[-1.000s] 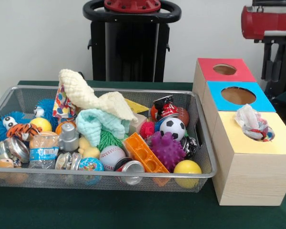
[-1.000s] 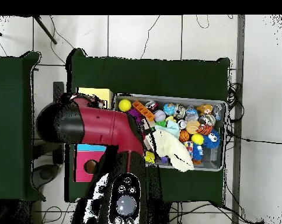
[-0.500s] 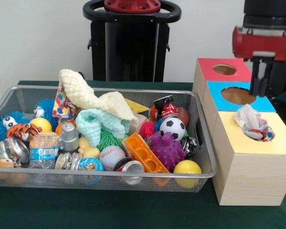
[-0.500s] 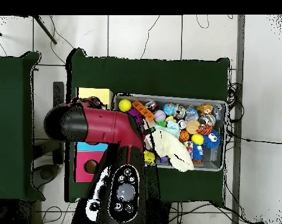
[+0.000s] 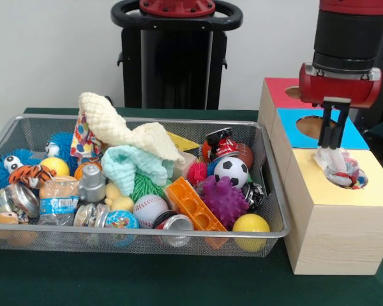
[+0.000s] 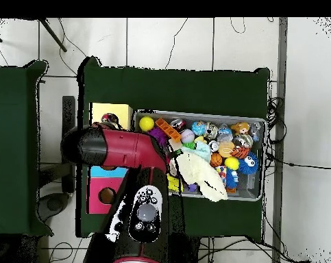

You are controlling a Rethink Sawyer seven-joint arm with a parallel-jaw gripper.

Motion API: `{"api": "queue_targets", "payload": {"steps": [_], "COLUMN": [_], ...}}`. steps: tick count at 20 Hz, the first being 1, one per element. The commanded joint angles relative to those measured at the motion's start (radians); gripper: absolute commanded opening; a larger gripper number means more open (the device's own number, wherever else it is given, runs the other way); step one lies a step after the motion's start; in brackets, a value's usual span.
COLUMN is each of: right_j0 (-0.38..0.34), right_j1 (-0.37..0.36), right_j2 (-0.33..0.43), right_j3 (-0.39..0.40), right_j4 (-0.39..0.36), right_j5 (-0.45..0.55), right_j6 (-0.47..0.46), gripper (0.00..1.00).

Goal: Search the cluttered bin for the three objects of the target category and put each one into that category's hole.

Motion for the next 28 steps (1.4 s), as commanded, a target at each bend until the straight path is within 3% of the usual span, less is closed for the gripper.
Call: {"api": "queue_targets", "payload": {"steps": [1, 15, 28], "right_j0": [-0.005, 0.006, 0.008], "right_j1": [0.030, 0.056, 0.079], "right_j2": [0.029, 0.054, 0.096], "right_j3": [0.137, 0.161, 0.060], "right_j4": [-0.020, 0.005, 0.033], "right_j5": [0.121, 0.099, 0.010], "right_j6": [0.148, 0.174, 0.175], "gripper": [0.00, 0.00, 0.00]}}
